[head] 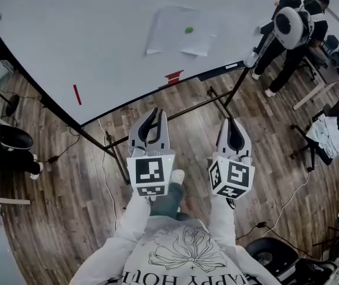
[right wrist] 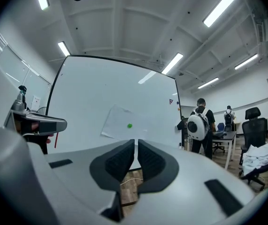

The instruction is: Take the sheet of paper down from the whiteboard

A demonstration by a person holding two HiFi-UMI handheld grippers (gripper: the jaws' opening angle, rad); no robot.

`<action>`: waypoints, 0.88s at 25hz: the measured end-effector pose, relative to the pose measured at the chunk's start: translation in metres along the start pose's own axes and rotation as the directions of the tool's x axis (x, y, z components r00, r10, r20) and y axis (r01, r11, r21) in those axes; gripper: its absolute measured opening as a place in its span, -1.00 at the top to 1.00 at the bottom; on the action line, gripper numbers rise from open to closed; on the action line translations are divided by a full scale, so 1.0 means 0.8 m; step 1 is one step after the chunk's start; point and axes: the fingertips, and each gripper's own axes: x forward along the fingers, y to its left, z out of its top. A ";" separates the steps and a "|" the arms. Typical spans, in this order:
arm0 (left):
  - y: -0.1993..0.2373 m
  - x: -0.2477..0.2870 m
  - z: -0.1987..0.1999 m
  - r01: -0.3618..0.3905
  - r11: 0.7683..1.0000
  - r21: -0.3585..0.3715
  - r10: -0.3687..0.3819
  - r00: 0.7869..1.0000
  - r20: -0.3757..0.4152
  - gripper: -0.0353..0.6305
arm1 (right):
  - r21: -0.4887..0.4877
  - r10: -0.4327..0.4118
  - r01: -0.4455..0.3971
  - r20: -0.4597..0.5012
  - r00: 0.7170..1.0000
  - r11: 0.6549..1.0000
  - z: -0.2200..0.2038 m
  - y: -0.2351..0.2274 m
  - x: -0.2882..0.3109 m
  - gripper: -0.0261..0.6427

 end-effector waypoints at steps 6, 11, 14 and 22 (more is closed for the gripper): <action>0.021 0.082 0.005 -0.029 1.000 -0.008 0.030 0.999 0.031 0.85 | -0.025 0.009 -0.008 0.024 1.000 1.000 0.007 -0.019 0.083 0.90; 0.045 0.156 0.016 -0.062 0.998 -0.012 0.062 0.997 0.044 0.83 | -0.046 0.035 -0.032 0.047 0.998 0.998 0.026 -0.028 0.161 0.90; 0.053 0.194 0.022 -0.064 0.998 -0.006 0.065 0.997 0.044 0.73 | -0.049 0.053 -0.050 0.056 0.997 0.998 0.035 -0.030 0.203 0.90; 0.082 0.264 0.016 -0.080 0.997 0.009 0.080 0.996 0.029 0.66 | -0.055 0.091 -0.088 0.055 0.994 0.995 0.035 -0.017 0.284 0.90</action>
